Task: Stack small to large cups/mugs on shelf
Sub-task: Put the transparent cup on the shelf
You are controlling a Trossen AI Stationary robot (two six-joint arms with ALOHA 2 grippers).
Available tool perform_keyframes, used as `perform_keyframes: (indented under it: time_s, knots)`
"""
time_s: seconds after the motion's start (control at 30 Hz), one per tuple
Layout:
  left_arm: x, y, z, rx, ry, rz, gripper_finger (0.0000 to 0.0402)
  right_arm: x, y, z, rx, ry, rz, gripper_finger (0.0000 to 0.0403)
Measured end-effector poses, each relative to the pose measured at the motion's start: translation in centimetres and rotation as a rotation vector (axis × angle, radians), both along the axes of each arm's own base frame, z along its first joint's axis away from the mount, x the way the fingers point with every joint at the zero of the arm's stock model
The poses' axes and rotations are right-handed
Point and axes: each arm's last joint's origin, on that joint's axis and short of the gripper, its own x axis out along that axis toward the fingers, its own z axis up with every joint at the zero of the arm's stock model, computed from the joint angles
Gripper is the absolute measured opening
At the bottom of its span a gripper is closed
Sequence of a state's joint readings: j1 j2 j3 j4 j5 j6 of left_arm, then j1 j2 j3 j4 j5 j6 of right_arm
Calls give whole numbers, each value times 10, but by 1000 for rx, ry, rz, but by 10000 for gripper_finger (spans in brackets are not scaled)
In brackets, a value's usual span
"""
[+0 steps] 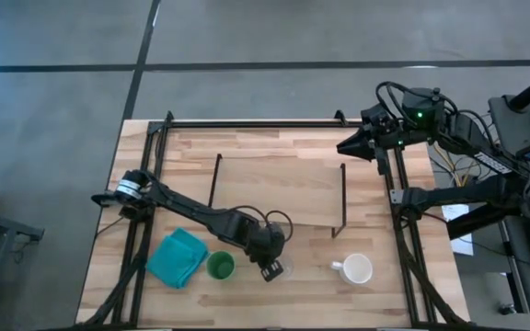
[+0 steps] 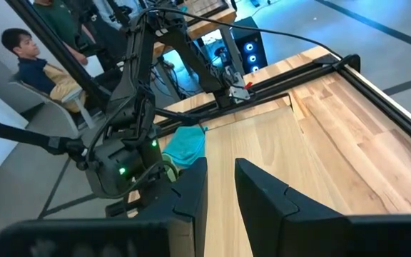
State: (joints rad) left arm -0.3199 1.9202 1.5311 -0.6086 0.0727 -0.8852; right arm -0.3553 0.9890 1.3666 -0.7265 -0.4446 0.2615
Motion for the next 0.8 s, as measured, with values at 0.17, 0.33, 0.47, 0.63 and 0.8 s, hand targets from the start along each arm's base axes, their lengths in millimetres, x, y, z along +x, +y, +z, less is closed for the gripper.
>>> perform_keyframes:
  time_s: [0.17,0.33,0.47,0.63,0.8]
  knots:
    - [2,-1,-4,-4,5,6,24,0,0,0,0,0,0,68]
    - [10,-4,-12,-58,-1,-5,24,0,0,0,0,0,0,68]
    - [13,-6,-12,-64,-18,-6,22,0,0,0,0,-1,0,68]
    - [14,-3,-13,-61,-11,-1,3,0,0,0,-1,-2,1,68]
    - [14,-3,-13,-60,-11,1,1,0,0,0,-2,-2,1,68]
